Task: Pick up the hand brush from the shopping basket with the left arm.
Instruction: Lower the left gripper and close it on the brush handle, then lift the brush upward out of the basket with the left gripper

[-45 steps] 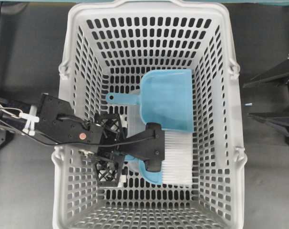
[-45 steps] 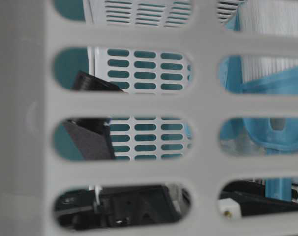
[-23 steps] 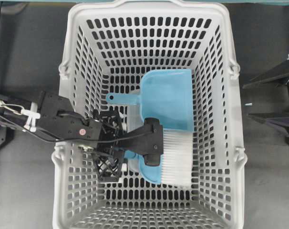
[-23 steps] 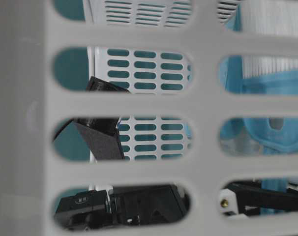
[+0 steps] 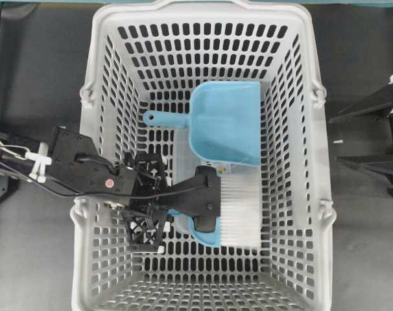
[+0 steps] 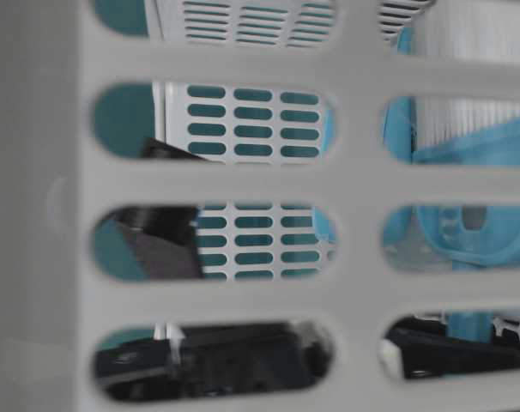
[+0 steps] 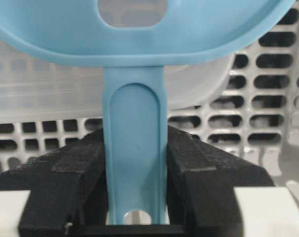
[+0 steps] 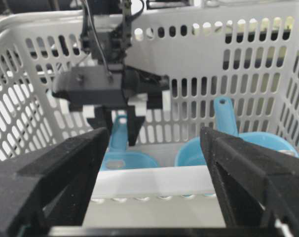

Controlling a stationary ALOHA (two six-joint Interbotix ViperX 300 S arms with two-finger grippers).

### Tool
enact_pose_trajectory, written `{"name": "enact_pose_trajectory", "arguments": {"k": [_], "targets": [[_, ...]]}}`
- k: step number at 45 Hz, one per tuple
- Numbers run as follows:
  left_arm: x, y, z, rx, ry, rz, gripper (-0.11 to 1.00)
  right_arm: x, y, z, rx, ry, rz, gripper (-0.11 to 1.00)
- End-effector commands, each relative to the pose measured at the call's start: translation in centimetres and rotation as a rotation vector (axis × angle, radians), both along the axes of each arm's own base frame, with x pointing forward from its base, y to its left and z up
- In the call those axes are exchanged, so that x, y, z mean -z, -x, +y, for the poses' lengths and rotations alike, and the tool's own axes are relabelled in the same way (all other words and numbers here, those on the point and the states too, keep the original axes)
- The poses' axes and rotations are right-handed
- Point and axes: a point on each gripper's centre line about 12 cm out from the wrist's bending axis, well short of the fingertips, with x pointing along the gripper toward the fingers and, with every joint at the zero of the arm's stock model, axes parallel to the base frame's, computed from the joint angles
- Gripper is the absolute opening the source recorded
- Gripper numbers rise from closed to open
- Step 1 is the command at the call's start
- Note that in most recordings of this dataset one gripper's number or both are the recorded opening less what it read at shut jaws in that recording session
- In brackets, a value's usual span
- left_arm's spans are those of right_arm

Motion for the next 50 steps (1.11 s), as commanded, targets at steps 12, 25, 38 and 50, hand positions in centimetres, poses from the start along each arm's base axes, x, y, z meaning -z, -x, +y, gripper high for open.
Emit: {"name": "enact_pose_trajectory", "arguments": {"k": [12,25,38,50], "targets": [[-12.6,-0.3,0.7,0.040,0.011,-0.197,0.26,-0.3,-0.1,0.1,-0.002,-0.008,-0.010,0.72],[-21.6,2.1,3.9,-0.008,-0.003,-0.258,0.26,-0.2,-0.1,0.1,-0.001,-0.008,-0.009,0.72],[-22.9,2.2,4.4,0.007,-0.013,-0.295,0.26,-0.1,-0.1,0.1,-0.001,-0.008,-0.006,0.72],[-22.9,2.1,4.4,0.010,-0.016,-0.295,0.26,0.0,-0.1,0.1,-0.001,-0.009,-0.003,0.72]]}}
